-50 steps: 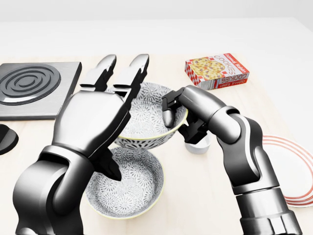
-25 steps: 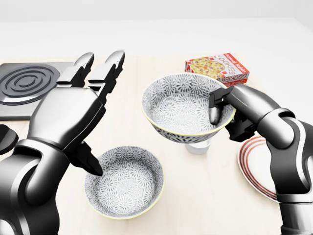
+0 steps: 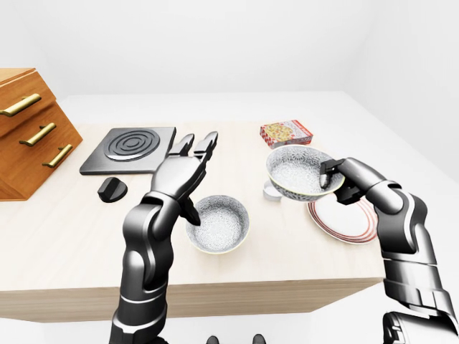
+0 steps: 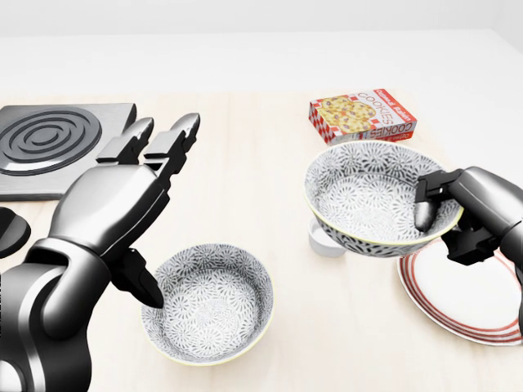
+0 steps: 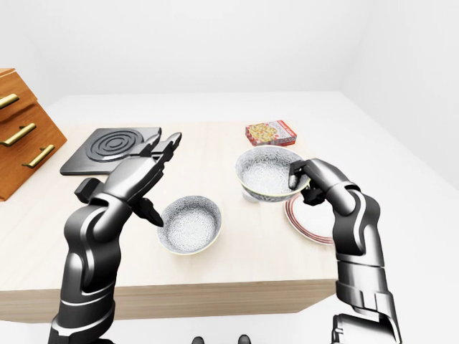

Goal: Pick the akita bowl from table center and place it on the plate.

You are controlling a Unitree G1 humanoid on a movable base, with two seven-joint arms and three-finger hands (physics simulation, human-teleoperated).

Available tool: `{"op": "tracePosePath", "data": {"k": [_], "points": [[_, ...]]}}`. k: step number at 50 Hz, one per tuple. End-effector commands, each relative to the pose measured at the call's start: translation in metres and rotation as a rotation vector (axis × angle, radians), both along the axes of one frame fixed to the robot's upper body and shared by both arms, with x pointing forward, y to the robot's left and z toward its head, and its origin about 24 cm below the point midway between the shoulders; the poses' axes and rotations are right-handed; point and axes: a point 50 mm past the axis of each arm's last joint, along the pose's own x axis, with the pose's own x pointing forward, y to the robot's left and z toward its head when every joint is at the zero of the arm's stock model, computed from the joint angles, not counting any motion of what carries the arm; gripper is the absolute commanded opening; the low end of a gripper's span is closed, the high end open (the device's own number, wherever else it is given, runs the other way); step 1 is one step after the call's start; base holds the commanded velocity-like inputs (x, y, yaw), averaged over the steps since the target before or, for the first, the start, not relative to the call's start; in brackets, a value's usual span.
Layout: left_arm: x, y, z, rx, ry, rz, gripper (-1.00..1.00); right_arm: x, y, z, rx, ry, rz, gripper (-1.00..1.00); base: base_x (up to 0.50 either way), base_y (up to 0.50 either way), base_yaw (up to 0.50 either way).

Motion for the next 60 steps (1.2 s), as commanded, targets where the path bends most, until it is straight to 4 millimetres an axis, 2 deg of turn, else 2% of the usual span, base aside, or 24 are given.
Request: {"op": "tracePosePath", "data": {"k": [1, 11, 25, 40, 51, 60], "points": [[0.000, 0.000, -0.007, -0.003, 0.031, -0.001, 1.00, -0.013, -0.018, -0.006, 0.188, -0.047, -0.020, -1.00, 0.00, 0.00, 0.00], [0.000, 0.000, -0.009, -0.006, 0.037, -0.003, 1.00, -0.025, -0.042, -0.019, 0.183, -0.029, -0.121, -1.00, 0.00, 0.00, 0.00], [0.014, 0.008, -0.016, -0.016, 0.097, -0.004, 1.00, -0.034, -0.075, -0.040, 0.202, -0.005, -0.282, -1.00, 0.00, 0.00, 0.00], [0.013, 0.007, -0.016, -0.015, 0.097, -0.007, 1.00, -0.028, -0.089, -0.052, 0.202, 0.009, -0.373, -1.00, 0.00, 0.00, 0.00], [-0.006, -0.003, -0.010, -0.004, 0.030, -0.009, 1.00, -0.023, -0.100, -0.068, 0.198, 0.044, -0.461, -1.00, 0.00, 0.00, 0.00], [-0.001, -0.002, -0.012, -0.008, 0.047, -0.007, 1.00, -0.019, -0.106, -0.074, 0.191, 0.061, -0.510, -1.00, 0.00, 0.00, 0.00]]}}
